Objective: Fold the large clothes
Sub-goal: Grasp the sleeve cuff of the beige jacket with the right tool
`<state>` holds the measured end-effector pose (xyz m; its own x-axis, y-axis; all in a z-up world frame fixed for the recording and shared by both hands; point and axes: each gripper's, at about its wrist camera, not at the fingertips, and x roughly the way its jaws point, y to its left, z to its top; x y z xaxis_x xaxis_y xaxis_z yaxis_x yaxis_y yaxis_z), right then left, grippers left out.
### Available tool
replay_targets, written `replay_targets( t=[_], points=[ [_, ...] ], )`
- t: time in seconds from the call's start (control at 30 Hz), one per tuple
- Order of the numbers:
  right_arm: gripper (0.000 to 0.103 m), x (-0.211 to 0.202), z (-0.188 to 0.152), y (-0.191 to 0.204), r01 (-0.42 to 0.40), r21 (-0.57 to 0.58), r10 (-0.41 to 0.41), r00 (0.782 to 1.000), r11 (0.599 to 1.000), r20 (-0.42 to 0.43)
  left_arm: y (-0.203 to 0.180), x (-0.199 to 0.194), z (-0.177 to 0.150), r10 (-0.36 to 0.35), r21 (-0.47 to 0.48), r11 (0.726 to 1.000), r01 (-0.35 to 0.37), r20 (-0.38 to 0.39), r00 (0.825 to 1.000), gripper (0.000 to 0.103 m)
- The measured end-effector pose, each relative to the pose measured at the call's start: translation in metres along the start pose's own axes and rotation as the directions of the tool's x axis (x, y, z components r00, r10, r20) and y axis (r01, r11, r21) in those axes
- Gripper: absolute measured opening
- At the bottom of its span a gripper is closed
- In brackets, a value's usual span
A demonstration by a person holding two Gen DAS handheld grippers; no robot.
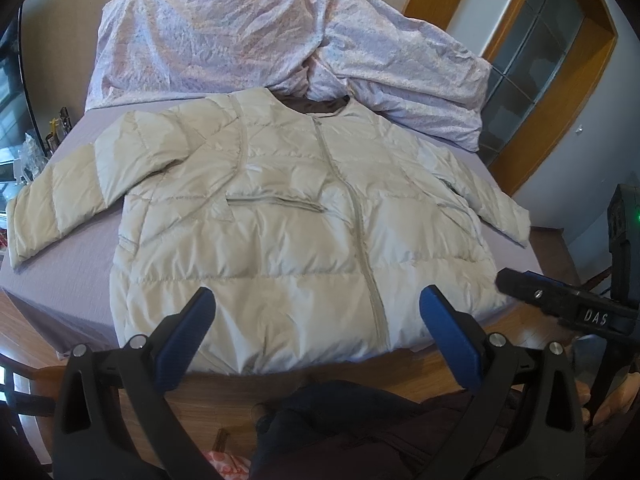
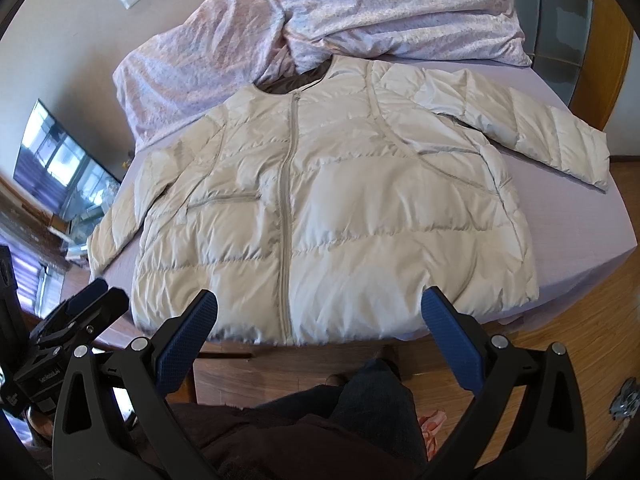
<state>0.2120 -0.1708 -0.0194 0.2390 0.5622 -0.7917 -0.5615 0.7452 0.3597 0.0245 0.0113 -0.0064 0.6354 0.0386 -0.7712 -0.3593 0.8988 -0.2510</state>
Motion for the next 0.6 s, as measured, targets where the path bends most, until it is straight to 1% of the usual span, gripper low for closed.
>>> replay_targets(
  t=[0.07, 0.17, 0.23, 0.3, 0.37, 0.5, 0.6],
  points=[
    [0.102, 0.003, 0.009, -0.011, -0.004, 0.033, 0.003, 0.999, 0.999, 0.035, 0.002, 0.005, 0.006, 0.025, -0.003, 1.0, -0.025, 0.007, 1.0, 0.101],
    [0.102, 0.015, 0.03, -0.041, -0.015, 0.11, 0.006, 0.997, 0.994, 0.078, 0.005, 0.017, 0.018, 0.068, -0.004, 0.998, -0.068, 0.011, 0.998, 0.101],
    [0.102, 0.026, 0.042, -0.061, -0.003, 0.156, -0.009, 0.997, 0.988, 0.073, 0.009, 0.029, 0.029, 0.091, -0.012, 0.996, -0.091, -0.001, 0.996, 0.101],
    [0.102, 0.042, 0.058, -0.09, 0.019, 0.23, -0.032, 0.998, 0.973, 0.054, 0.012, 0.039, 0.039, 0.106, -0.017, 0.994, -0.106, -0.008, 0.994, 0.101],
    [0.102, 0.051, 0.068, -0.111, 0.041, 0.273, -0.056, 0.997, 0.961, 0.046, 0.014, 0.05, 0.051, 0.129, -0.015, 0.991, -0.13, -0.014, 0.991, 0.101],
    [0.102, 0.066, 0.098, -0.159, 0.128, 0.329, -0.151, 0.988, 0.936, 0.045, 0.016, 0.074, 0.071, 0.156, -0.022, 0.987, -0.156, -0.037, 0.987, 0.101],
    [0.102, 0.071, 0.117, -0.193, 0.192, 0.362, -0.224, 0.973, 0.912, 0.047, 0.015, 0.091, 0.084, 0.169, -0.023, 0.985, -0.17, -0.056, 0.984, 0.101]
  ],
)
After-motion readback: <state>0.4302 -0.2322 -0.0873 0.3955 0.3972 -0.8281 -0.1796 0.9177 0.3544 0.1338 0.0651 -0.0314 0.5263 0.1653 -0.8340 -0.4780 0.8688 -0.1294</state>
